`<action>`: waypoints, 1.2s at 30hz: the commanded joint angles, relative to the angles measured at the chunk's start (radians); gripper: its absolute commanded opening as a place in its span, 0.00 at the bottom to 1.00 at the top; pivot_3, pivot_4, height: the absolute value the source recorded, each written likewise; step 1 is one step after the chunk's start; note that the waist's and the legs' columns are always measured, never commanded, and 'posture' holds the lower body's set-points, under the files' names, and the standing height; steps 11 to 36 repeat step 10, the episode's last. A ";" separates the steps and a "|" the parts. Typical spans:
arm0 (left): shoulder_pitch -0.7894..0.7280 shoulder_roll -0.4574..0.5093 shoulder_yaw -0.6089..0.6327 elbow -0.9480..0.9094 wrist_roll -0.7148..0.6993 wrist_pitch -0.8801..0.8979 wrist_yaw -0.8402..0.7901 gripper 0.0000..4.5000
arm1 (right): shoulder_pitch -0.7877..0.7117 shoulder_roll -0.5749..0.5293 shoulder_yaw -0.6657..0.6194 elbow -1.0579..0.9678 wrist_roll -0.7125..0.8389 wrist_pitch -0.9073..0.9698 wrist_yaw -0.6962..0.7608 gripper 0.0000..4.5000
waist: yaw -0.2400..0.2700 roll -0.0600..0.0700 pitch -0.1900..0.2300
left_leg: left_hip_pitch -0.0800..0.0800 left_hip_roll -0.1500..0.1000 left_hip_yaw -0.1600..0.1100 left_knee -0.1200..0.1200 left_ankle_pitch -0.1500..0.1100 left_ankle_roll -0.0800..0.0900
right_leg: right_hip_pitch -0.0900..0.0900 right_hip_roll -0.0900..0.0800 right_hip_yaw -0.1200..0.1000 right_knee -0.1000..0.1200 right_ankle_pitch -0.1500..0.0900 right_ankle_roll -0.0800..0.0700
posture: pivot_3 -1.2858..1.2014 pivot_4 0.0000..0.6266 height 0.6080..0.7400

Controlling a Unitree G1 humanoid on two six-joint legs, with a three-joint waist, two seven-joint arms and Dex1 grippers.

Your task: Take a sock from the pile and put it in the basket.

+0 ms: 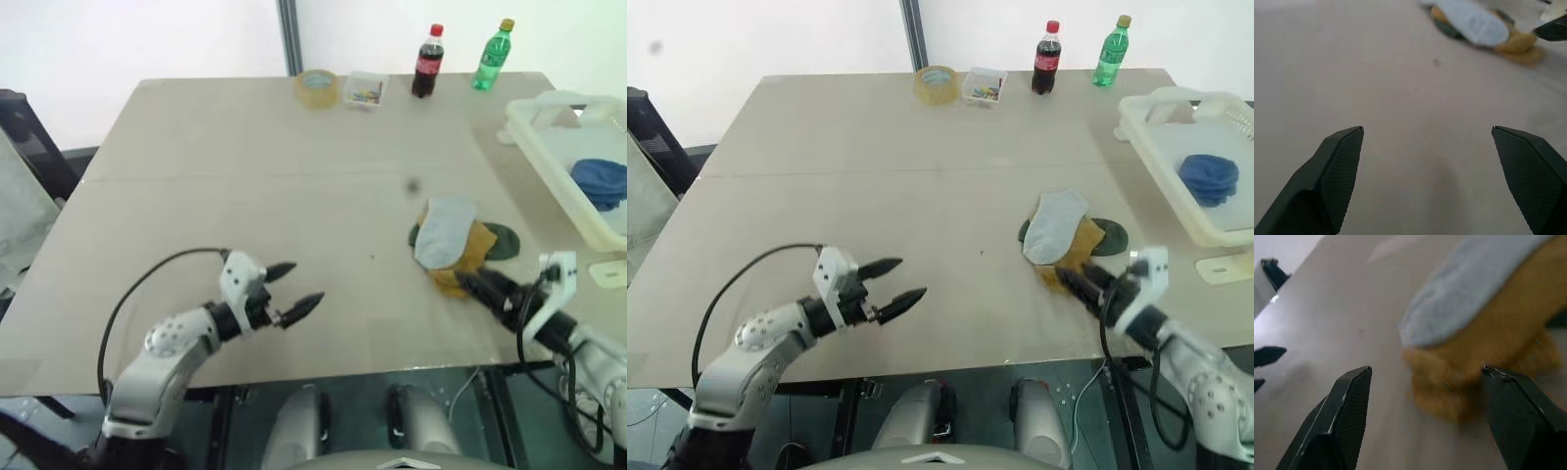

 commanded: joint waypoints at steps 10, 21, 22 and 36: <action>0.325 0.021 0.194 -0.206 0.007 -0.085 0.038 1.00 | 0.158 -0.152 -0.097 0.208 -0.212 -0.480 0.418 0.80 | -0.002 -0.001 0.000 | 0.000 0.001 0.000 0.001 0.000 -0.001 | -0.001 0.000 -0.001 0.001 -0.001 0.000 | 0.52 0.24 1.00; 0.325 0.021 0.194 -0.206 0.007 -0.085 0.038 1.00 | 0.158 -0.152 -0.097 0.208 -0.212 -0.480 0.418 0.80 | -0.002 -0.001 0.000 | 0.000 0.001 0.000 0.001 0.000 -0.001 | -0.001 0.000 -0.001 0.001 -0.001 0.000 | 0.52 0.24 1.00; 0.325 0.021 0.194 -0.206 0.007 -0.085 0.038 1.00 | 0.158 -0.152 -0.097 0.208 -0.212 -0.480 0.418 0.80 | -0.002 -0.001 0.000 | 0.000 0.001 0.000 0.001 0.000 -0.001 | -0.001 0.000 -0.001 0.001 -0.001 0.000 | 0.52 0.24 1.00; 0.325 0.021 0.194 -0.206 0.007 -0.085 0.038 1.00 | 0.158 -0.152 -0.097 0.208 -0.212 -0.480 0.418 0.80 | -0.002 -0.001 0.000 | 0.000 0.001 0.000 0.001 0.000 -0.001 | -0.001 0.000 -0.001 0.001 -0.001 0.000 | 0.52 0.24 1.00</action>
